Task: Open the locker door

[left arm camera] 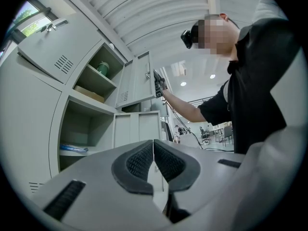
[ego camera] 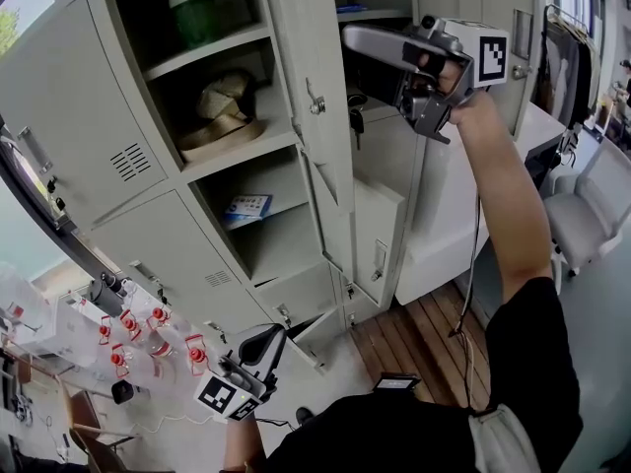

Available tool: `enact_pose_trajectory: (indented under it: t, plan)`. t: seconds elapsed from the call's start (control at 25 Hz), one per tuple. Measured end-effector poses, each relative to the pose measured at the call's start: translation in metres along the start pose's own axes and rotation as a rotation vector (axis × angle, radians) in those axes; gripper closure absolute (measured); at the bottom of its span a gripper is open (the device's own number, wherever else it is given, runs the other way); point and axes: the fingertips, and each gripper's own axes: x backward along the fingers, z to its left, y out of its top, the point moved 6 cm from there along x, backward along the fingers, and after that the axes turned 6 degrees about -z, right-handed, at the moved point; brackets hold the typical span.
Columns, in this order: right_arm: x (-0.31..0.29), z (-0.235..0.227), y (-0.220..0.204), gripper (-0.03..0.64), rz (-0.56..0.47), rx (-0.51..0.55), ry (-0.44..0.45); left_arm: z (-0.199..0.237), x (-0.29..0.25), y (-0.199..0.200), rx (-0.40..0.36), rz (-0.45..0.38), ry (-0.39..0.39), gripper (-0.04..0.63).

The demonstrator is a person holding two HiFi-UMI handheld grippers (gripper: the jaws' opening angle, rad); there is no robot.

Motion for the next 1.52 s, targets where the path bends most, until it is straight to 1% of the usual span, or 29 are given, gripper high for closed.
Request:
enact_pose_trajectory:
  t: [0.08,0.24,0.4,0.52,0.64,0.92,1.0,1.08,1.16,1.28,1.4,1.52]
  plan:
    - [0.008,0.004,0.002,0.604,-0.005,0.005,-0.014,-0.005,-0.002,0.0,-0.002,0.0,-0.007,0.577]
    - [0.025,0.002,0.001,0.604,-0.002,0.02,-0.071,-0.01,-0.005,-0.001,0.0,0.003,-0.021,0.577]
    - [0.047,-0.002,0.006,0.604,-0.046,0.018,-0.138,-0.011,-0.007,-0.001,0.002,0.004,-0.032,0.577]
    - [0.06,0.002,0.006,0.604,-0.068,0.043,-0.194,-0.01,-0.007,0.001,0.002,0.0,-0.036,0.577]
    - [0.067,0.017,0.0,0.604,-0.073,0.123,-0.257,-0.009,-0.006,0.001,0.002,-0.009,-0.033,0.577]
    - [0.08,0.073,-0.018,0.604,-0.049,0.397,-0.44,-0.008,-0.004,0.003,-0.01,-0.019,-0.021,0.577]
    - [0.08,0.09,-0.03,0.604,-0.022,0.449,-0.476,-0.005,-0.005,0.005,-0.014,-0.026,-0.017,0.577]
    - [0.077,0.105,-0.048,0.604,0.009,0.479,-0.496,-0.004,-0.004,0.006,-0.015,-0.031,-0.012,0.577]
    - [0.073,0.118,-0.069,0.604,0.021,0.48,-0.495,-0.003,-0.003,0.007,-0.017,-0.036,-0.004,0.577]
    - [0.066,0.131,-0.102,0.604,0.023,0.454,-0.473,-0.004,0.0,0.009,-0.019,-0.044,0.007,0.577]
    - [0.058,0.136,-0.139,0.604,0.024,0.398,-0.463,-0.006,0.003,0.01,-0.016,-0.025,0.013,0.577]
    - [0.052,0.136,-0.176,0.604,0.026,0.341,-0.465,-0.009,0.006,0.01,-0.019,-0.028,0.023,0.577]
